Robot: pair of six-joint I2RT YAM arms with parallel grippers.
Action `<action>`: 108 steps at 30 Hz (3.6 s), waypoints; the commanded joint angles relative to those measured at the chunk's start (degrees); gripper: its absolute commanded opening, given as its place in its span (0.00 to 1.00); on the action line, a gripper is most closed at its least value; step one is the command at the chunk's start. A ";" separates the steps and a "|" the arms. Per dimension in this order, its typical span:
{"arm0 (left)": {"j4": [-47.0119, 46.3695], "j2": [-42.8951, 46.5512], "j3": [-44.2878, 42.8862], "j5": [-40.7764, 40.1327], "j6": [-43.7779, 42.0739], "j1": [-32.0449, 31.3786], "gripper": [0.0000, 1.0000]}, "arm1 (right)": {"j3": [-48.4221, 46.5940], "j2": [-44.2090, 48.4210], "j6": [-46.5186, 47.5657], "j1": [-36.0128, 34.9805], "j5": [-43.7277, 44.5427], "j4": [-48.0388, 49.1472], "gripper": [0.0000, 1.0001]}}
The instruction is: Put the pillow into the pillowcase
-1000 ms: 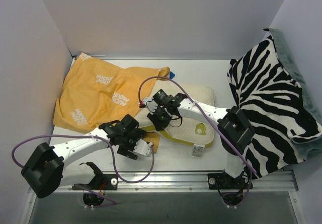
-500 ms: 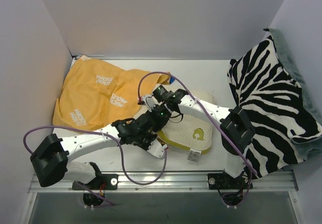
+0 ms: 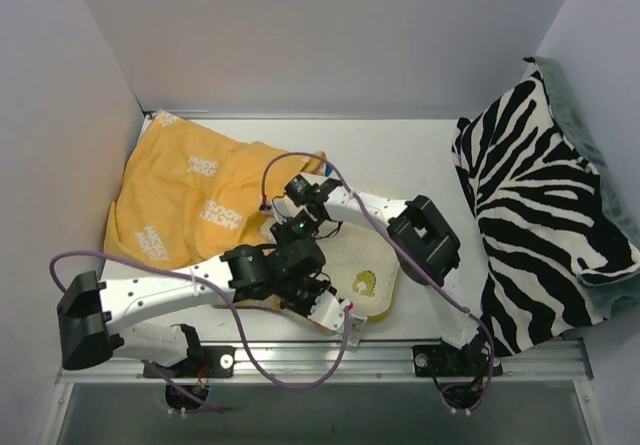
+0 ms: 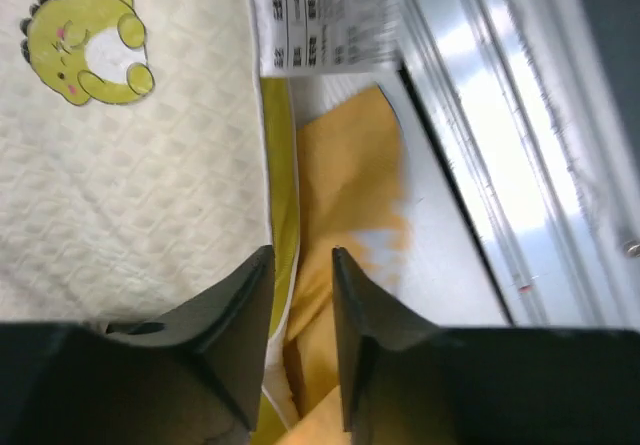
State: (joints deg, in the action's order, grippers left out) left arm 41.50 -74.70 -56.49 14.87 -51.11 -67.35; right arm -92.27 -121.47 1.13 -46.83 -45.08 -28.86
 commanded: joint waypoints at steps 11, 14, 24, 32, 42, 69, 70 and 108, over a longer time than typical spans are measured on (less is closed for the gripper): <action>6.14 15.46 -12.50 5.97 34.06 31.21 0.62 | 14.30 21.35 -12.55 8.15 1.04 10.67 0.62; 5.27 10.04 -13.99 0.53 36.08 35.87 0.78 | 17.03 24.87 -11.50 12.80 5.69 9.27 0.76; 0.61 -12.48 -19.79 -17.84 33.54 37.03 0.92 | 17.03 20.40 -11.24 25.56 19.14 -0.14 0.77; -1.33 -19.69 -19.97 -17.96 28.88 36.94 0.47 | 17.83 16.10 -10.18 25.30 16.00 -3.92 0.67; -1.50 -21.19 -29.37 5.55 30.71 22.02 0.00 | 16.86 14.50 -15.17 25.30 -4.03 2.05 0.01; -5.28 -31.02 -46.66 -3.70 38.18 39.05 0.96 | 12.30 19.90 -8.34 30.22 12.72 1.45 0.84; -5.28 -33.04 -48.09 -4.15 38.63 39.23 0.96 | 11.24 18.48 -8.33 30.13 13.69 1.01 0.84; -4.14 -54.33 -54.25 11.30 48.29 37.65 0.00 | 22.67 12.22 -6.56 35.31 -4.57 -11.93 0.07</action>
State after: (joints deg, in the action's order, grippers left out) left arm 39.51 -130.96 -110.28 17.67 -5.98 -29.06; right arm -66.74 -107.66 -2.81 -11.68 -43.94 -42.78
